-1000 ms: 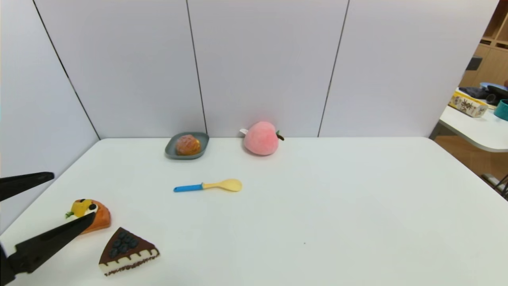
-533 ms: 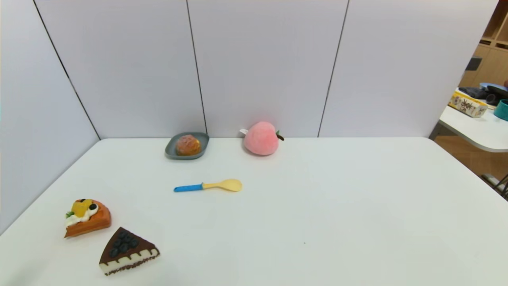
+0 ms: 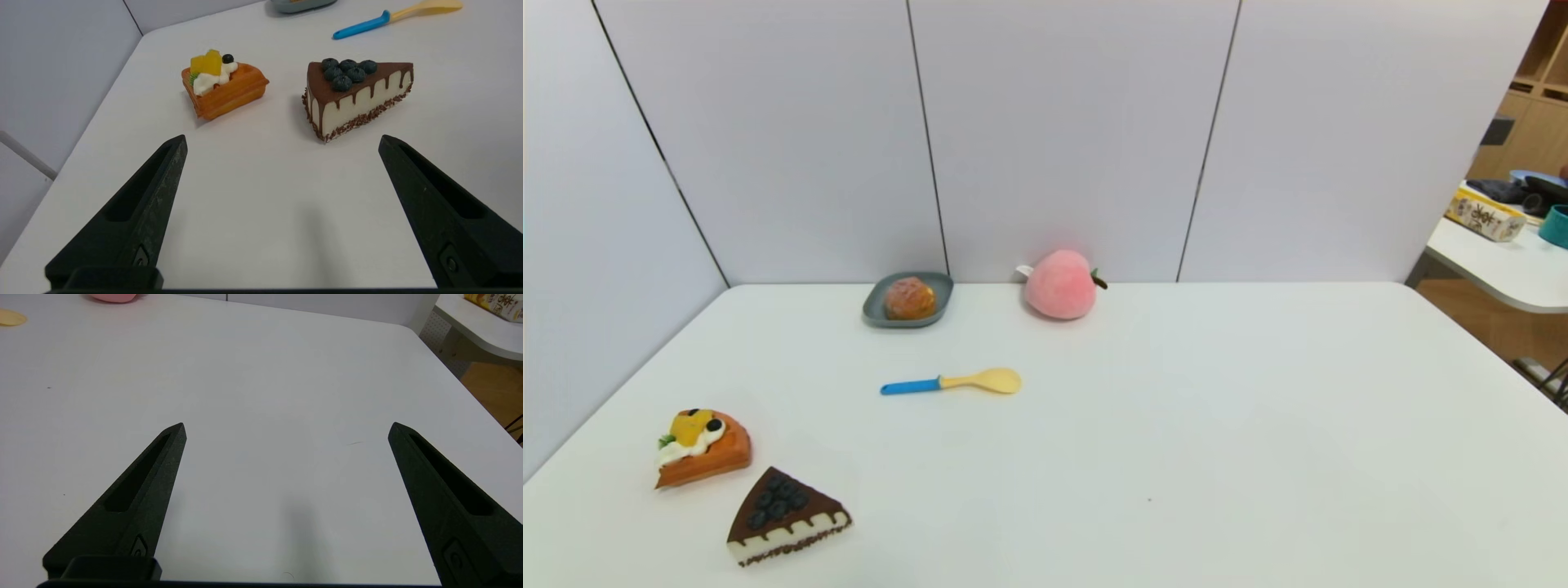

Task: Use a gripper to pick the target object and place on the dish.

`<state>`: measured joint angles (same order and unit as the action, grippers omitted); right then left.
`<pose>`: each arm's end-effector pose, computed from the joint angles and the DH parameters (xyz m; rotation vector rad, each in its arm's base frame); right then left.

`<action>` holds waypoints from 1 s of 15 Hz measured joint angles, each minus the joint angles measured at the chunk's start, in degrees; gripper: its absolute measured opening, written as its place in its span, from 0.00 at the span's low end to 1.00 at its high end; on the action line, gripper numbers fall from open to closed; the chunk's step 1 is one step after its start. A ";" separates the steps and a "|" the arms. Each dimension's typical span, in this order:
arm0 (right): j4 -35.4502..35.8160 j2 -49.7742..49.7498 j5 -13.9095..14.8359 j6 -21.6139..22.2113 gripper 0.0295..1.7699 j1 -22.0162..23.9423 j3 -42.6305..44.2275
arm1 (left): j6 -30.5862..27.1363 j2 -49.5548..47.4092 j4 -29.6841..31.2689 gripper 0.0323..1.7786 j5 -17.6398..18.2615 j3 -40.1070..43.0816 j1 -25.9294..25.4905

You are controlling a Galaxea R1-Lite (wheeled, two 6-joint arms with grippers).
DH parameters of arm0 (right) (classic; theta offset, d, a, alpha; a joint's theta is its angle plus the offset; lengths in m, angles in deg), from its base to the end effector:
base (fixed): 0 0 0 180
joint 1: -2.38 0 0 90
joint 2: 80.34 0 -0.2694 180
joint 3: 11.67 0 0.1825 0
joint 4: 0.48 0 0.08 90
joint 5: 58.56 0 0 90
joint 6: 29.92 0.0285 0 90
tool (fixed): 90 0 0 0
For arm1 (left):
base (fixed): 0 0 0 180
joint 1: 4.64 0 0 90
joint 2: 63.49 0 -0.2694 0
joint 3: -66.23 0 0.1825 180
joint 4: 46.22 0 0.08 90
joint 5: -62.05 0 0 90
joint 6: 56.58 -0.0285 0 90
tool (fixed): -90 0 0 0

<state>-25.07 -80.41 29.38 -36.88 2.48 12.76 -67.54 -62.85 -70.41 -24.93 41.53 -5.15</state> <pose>0.0052 0.0010 0.0752 -0.1214 -0.0005 0.0343 0.0057 -0.0015 0.0772 0.1912 -0.0019 -0.0439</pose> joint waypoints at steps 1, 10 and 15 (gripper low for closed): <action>-0.02 0.00 0.00 -0.01 0.97 0.00 0.00 | 1.04 -0.33 -0.06 0.95 -0.13 0.13 0.00; -0.02 0.00 0.00 0.00 0.97 0.00 0.00 | 11.58 -0.85 -0.13 0.95 -3.54 0.27 0.00; 0.00 0.00 -0.06 -0.06 0.97 0.00 0.00 | 11.62 -0.85 -0.11 0.95 -3.54 0.27 0.00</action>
<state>-25.07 -80.41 29.32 -36.94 2.48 12.76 -55.93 -63.71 -70.52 -28.46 41.80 -5.15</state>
